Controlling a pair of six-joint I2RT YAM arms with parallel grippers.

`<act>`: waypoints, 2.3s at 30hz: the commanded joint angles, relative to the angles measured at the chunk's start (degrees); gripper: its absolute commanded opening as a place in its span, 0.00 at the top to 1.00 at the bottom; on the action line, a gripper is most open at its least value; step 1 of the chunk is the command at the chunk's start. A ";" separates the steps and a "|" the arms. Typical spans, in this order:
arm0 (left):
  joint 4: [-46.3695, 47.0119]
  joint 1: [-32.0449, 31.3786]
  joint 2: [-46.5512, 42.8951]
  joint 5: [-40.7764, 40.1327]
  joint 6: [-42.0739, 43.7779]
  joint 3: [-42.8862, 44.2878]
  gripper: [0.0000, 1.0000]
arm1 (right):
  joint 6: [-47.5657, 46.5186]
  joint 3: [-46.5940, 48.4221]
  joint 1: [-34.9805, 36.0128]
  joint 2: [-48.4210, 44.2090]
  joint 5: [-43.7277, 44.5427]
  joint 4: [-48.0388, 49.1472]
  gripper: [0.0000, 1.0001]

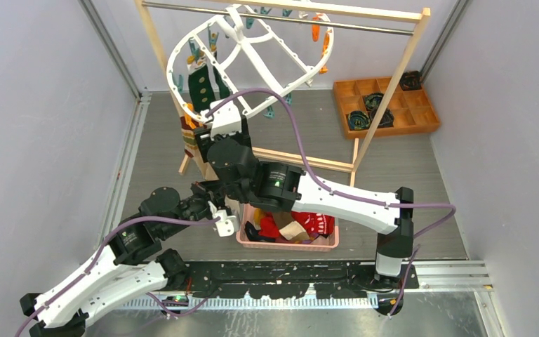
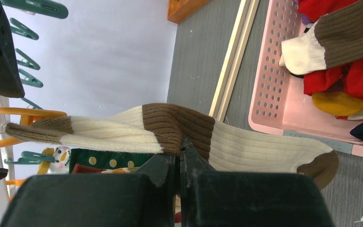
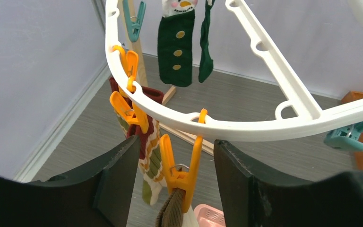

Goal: Remove the socks clipped to the hanger
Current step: Remove the sock from the hanger, then place the sock in the bin.

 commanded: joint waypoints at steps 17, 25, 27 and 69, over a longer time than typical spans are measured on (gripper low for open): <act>0.78 -0.49 -0.97 0.51 -0.10 0.75 1.00 | -1.98 3.26 -0.29 0.48 5.58 4.44 0.63; 0.24 -0.48 -1.88 0.40 1.55 -0.98 1.00 | 0.77 3.04 -0.49 -0.93 1.92 3.63 0.90; -0.28 -0.48 -2.22 0.66 2.35 -1.34 1.00 | 1.87 2.68 -0.60 -1.42 1.17 3.18 0.96; -18.78 4.52 1.06 20.85 -34.68 25.10 1.00 | 10.40 -46.78 -2.49 -30.05 -58.65 28.48 0.22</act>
